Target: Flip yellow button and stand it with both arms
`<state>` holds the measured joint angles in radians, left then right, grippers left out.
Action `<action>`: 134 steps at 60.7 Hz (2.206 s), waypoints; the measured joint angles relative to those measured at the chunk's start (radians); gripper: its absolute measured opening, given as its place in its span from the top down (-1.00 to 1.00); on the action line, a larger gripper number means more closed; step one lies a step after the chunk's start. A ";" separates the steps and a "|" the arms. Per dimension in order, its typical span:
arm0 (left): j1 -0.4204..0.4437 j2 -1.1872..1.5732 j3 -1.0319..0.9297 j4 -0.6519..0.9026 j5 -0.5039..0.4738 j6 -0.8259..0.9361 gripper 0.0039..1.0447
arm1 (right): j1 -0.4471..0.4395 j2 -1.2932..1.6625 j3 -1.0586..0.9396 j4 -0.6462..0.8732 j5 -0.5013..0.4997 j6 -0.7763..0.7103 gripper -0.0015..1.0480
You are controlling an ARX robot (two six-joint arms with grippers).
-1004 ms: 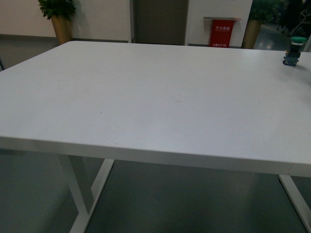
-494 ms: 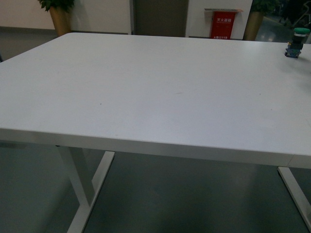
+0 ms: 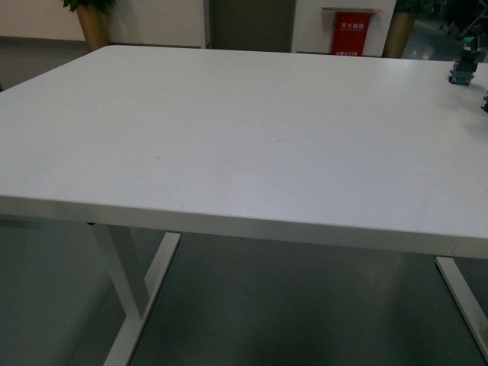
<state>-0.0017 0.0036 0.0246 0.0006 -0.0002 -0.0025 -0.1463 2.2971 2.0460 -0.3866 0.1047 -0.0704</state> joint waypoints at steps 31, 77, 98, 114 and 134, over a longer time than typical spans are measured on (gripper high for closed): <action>0.000 0.000 0.000 0.000 0.000 0.000 -0.89 | -0.006 0.002 0.000 0.008 0.008 0.014 -0.60; 0.000 0.000 0.000 0.000 0.000 0.000 -0.89 | -0.031 -0.284 -0.257 0.151 -0.225 0.129 -0.87; 0.000 0.000 0.000 0.000 0.000 0.000 -0.89 | -0.147 -0.977 -0.864 0.332 -0.574 0.311 -0.87; 0.000 0.000 0.000 0.000 0.000 0.000 -0.89 | -0.304 -1.359 -1.169 0.348 -0.790 0.517 -0.87; 0.000 0.000 0.000 0.000 0.000 0.000 -0.89 | -0.149 -1.753 -1.632 0.519 -0.390 0.121 0.10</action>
<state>-0.0017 0.0036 0.0246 0.0006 -0.0002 -0.0025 -0.2955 0.5442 0.4141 0.1326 -0.2855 0.0505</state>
